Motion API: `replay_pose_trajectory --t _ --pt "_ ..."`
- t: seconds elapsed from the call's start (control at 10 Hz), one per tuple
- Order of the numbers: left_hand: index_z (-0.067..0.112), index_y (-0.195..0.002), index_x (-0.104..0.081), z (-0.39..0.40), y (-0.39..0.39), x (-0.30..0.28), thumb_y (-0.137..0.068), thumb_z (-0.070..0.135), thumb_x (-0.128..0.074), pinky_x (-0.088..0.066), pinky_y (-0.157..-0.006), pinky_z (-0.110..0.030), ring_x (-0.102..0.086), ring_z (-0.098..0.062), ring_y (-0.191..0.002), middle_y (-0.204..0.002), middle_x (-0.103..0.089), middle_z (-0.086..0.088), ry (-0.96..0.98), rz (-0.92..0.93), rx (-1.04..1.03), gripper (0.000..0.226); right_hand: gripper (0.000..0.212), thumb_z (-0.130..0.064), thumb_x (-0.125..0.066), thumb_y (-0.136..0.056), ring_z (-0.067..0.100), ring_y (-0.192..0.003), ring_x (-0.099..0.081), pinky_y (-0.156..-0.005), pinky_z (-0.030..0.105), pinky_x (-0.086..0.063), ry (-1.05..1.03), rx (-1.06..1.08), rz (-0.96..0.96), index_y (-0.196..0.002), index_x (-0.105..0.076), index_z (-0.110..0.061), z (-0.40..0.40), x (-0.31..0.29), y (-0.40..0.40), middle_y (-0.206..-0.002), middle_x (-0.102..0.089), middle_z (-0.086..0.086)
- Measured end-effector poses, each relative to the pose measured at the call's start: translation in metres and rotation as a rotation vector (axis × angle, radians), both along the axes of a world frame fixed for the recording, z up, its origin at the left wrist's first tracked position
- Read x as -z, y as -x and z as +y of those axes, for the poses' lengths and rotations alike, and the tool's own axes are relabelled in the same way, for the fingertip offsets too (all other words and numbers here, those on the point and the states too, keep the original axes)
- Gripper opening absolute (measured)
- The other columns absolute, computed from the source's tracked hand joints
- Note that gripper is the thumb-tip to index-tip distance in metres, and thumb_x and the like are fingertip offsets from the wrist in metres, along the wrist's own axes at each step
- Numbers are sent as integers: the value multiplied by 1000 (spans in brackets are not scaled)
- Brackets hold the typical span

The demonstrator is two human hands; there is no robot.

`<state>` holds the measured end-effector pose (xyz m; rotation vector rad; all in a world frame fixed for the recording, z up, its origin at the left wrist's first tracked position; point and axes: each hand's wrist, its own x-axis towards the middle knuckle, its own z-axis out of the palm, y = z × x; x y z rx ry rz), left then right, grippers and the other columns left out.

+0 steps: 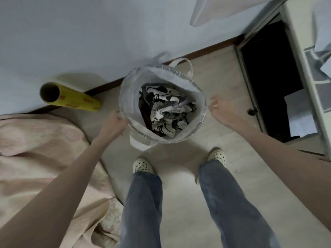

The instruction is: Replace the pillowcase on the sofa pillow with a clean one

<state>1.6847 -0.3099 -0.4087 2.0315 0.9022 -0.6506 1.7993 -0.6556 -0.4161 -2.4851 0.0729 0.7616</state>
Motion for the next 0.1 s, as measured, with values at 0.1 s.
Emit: replay_pose_trajectory --t 0.1 --pt "21 -124 -53 -12 15 -26 -91 24 -50 -57 -78 -45 -63 -19 -79 -97 -62 -1 21 -52 60 33 29 -7 -47 -85 33 -91 -65 -79 42 -54 -14 7 178 -108 -60 -19 -22 -25 33 -103 -67 12"
